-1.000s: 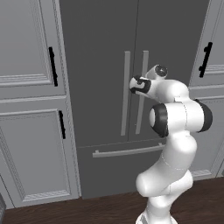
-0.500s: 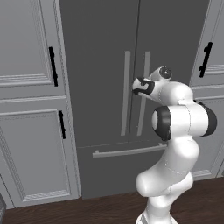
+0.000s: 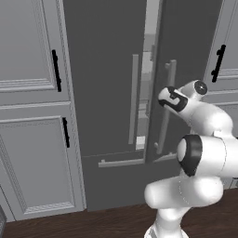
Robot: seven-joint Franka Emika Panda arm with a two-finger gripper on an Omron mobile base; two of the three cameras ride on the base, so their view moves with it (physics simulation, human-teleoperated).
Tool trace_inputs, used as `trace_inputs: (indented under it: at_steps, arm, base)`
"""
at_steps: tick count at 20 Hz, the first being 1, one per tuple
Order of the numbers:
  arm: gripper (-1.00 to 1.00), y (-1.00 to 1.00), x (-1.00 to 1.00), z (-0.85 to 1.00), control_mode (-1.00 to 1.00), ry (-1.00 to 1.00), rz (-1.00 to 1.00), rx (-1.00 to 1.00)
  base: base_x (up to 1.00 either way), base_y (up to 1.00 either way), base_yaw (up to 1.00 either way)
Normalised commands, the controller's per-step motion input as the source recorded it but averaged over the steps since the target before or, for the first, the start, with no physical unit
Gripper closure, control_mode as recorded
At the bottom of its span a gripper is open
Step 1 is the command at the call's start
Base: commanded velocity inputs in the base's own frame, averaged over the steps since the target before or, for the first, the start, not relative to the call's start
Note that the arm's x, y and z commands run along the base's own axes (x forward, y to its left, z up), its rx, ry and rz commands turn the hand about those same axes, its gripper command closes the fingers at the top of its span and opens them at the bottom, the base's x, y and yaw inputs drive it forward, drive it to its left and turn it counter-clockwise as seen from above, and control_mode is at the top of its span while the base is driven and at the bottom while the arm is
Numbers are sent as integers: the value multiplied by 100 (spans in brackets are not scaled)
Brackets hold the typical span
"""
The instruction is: Grab a lemon wedge from the fridge and one ice cube from the ice bowl, and put them in the glass of lemonade.
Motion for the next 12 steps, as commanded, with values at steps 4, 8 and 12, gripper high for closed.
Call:
trace_inputs:
  at_steps: [4,8,12]
  arm:
    - [100,-100,-100,17,-100,-1,-5,15]
    - [100,-100,-100,21,-100,0,-6,15]
    - [-100,-88,-54,37,-100,6,-15,8]
  base:
    - [0,0,0]
    - [0,0,0]
    - [0,0,0]
